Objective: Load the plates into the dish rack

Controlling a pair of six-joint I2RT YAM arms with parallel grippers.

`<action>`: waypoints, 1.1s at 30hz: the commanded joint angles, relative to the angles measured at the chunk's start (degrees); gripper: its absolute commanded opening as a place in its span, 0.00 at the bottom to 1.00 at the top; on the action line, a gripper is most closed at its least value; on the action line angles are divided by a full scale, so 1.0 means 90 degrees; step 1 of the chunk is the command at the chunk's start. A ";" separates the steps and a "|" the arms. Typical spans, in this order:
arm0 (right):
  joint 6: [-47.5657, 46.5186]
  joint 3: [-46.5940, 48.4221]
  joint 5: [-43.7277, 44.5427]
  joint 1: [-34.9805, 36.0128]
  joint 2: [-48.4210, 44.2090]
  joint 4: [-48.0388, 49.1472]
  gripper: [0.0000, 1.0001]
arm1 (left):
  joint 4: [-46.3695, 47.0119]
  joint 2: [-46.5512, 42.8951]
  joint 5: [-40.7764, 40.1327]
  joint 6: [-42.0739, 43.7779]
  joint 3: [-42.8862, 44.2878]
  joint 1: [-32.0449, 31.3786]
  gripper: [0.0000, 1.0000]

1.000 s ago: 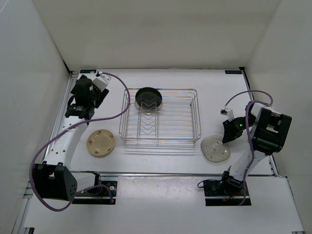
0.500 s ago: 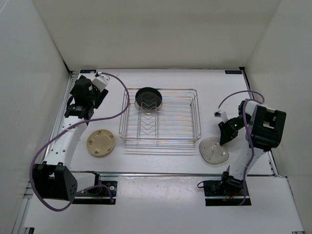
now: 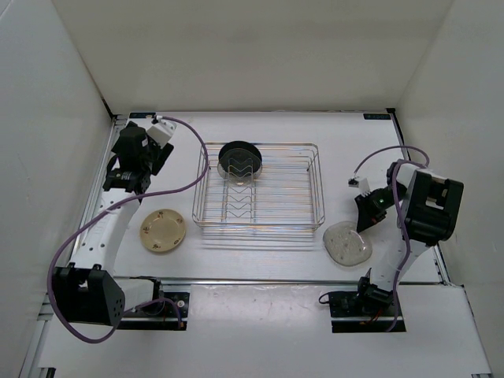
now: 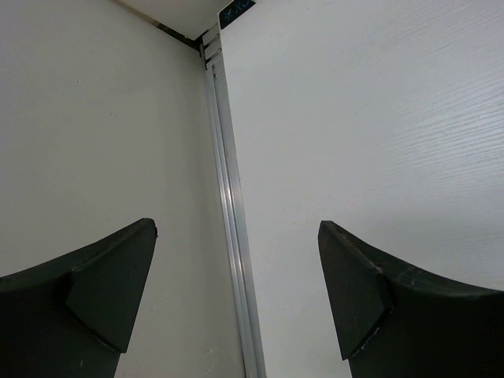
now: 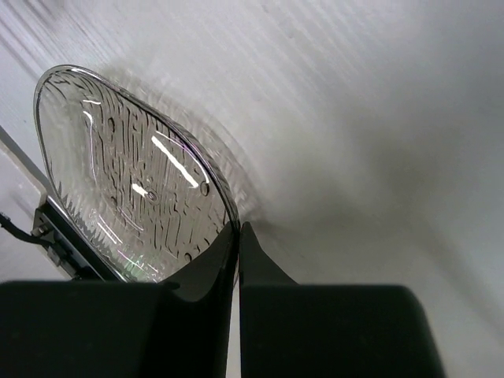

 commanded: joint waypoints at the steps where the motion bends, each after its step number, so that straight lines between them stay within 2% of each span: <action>1: 0.0388 0.0287 -0.0047 -0.0118 -0.0518 0.0368 0.01 | 0.0014 -0.0322 0.0129 -0.0139 0.0154 0.0033 0.94; 7: 0.1132 0.1380 0.0517 -0.0372 -0.0987 0.0933 0.01 | 0.0014 -0.0507 0.0187 -0.0266 0.0027 0.0033 0.94; 13: 0.1864 0.3489 0.1260 -0.0431 -0.1134 0.1139 0.01 | -0.0044 -0.0819 0.0587 -0.0599 -0.0626 0.0345 0.94; 14: 0.1981 0.4091 0.1348 -0.0431 -0.1134 0.1139 0.01 | -0.0044 -0.0820 0.0656 -0.0676 -0.0849 0.0432 0.94; 21: 0.1934 0.6486 0.2832 0.0291 -0.1017 0.1559 0.01 | -0.0044 -0.1249 0.1133 -0.0813 -0.1602 0.1223 0.94; 24: 0.1652 0.6724 0.3465 0.0896 -0.1017 0.1919 0.01 | -0.0044 -0.1415 0.1358 -0.0872 -0.1953 0.1682 0.93; 30: 0.0997 0.5593 0.4336 0.2292 -0.1623 0.3725 0.01 | -0.0102 -0.1620 0.2120 -0.0872 -0.2530 0.2930 0.88; 33: 0.0703 0.5668 0.4532 0.3092 -0.1545 0.3942 0.01 | -0.0103 -0.1621 0.2851 -0.0940 -0.2687 0.3516 0.88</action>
